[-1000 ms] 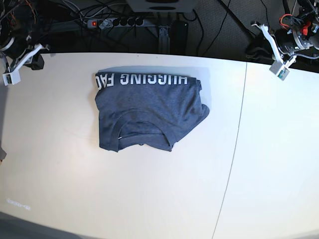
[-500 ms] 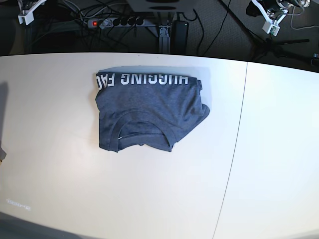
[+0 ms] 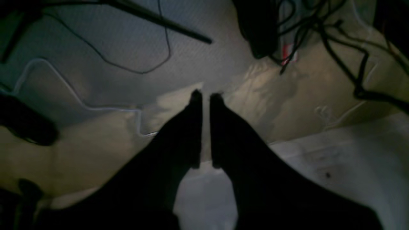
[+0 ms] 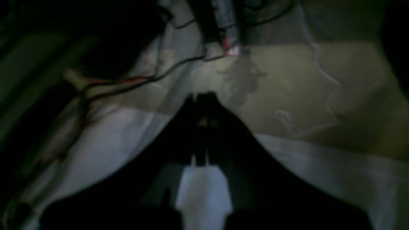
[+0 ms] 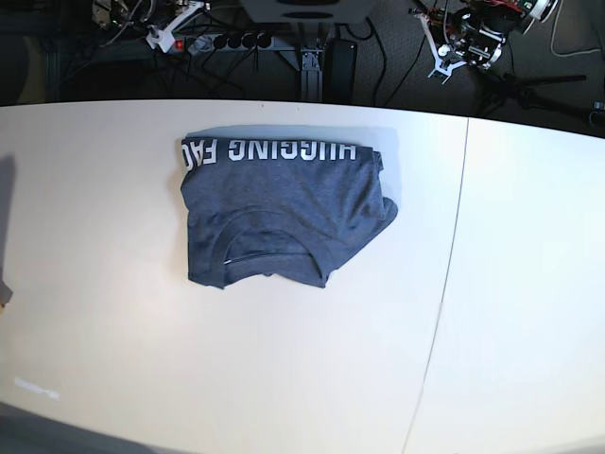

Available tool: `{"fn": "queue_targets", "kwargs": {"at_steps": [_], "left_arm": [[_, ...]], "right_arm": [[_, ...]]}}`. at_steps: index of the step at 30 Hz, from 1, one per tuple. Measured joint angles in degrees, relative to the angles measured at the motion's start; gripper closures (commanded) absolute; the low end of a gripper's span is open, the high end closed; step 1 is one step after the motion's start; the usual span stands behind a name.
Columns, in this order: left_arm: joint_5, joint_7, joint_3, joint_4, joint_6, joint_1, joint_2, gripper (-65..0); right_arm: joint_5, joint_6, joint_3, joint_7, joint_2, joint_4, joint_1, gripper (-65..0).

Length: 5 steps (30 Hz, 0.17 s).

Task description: Fold the T-shirt properly

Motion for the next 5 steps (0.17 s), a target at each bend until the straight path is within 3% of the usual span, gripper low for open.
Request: {"fn": "queue_targets", "kwargs": {"at_steps": [5], "left_arm": [[-0.20,-0.20,1.07,3.61,0.00,1.22,0.92,-4.5]], "right_arm": [[0.11,0.00,0.00,-0.26,-2.75,0.02,2.05,0.0]]}}
